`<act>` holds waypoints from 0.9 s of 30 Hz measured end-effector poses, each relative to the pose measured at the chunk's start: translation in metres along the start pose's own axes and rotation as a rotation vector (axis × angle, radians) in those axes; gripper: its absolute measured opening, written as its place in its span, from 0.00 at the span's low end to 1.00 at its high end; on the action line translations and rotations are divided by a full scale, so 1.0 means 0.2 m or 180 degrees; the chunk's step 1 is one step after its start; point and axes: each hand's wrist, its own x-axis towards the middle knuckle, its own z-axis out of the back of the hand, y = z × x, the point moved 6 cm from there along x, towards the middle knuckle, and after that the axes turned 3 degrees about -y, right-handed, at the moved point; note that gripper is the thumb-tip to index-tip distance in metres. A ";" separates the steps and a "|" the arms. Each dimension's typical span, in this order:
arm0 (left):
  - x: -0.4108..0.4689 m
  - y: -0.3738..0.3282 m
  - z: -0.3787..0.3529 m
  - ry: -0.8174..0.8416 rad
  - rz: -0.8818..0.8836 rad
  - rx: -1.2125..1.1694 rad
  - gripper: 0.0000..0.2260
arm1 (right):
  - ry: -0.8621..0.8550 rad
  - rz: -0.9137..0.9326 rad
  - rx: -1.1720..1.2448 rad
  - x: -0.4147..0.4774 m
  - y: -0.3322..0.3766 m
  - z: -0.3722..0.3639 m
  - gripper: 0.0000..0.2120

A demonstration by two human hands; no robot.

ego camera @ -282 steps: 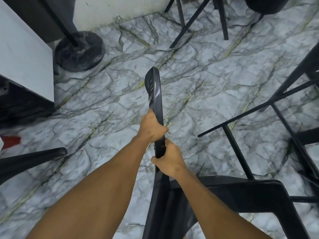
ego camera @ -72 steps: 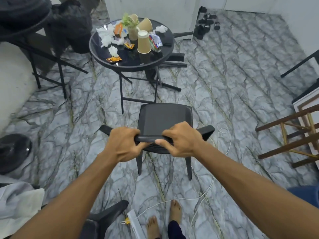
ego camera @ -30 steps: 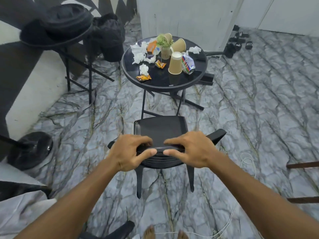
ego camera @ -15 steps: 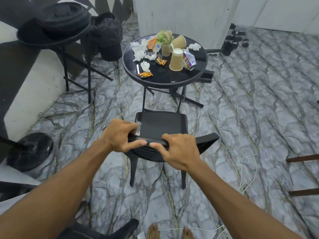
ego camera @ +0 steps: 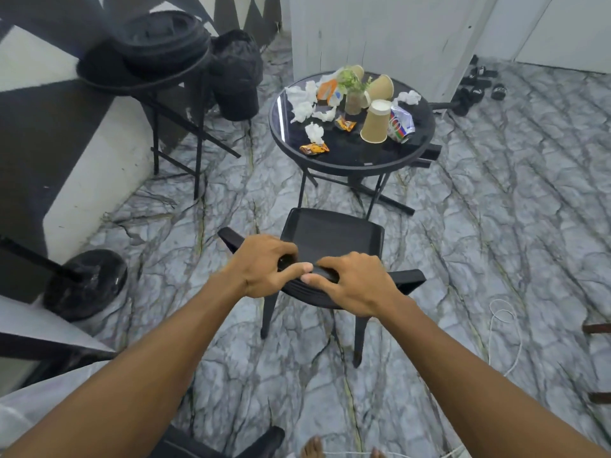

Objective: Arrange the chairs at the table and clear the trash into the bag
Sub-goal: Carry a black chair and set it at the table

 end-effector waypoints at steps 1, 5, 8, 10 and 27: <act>0.00 -0.01 -0.01 0.0059 0.0030 0.0049 0.32 | -0.0009 -0.0063 -0.0030 -0.03 -0.04 0.00 0.35; 0.00 0.02 -0.02 0.0038 0.0172 0.0136 0.36 | -0.0298 -0.0116 -0.0184 -0.09 -0.12 0.01 0.37; -0.01 0.08 0.04 -0.0301 0.0233 0.0028 0.36 | -0.0545 0.0126 -0.0424 0.03 -0.03 0.05 0.31; -0.04 0.16 0.09 -0.0516 0.0297 0.0006 0.36 | -0.0487 0.0213 -0.0540 0.11 0.03 0.06 0.31; 0.22 0.27 0.17 -0.0724 0.0152 0.0153 0.24 | -0.0830 -0.0547 -0.0162 0.21 -0.03 0.07 0.35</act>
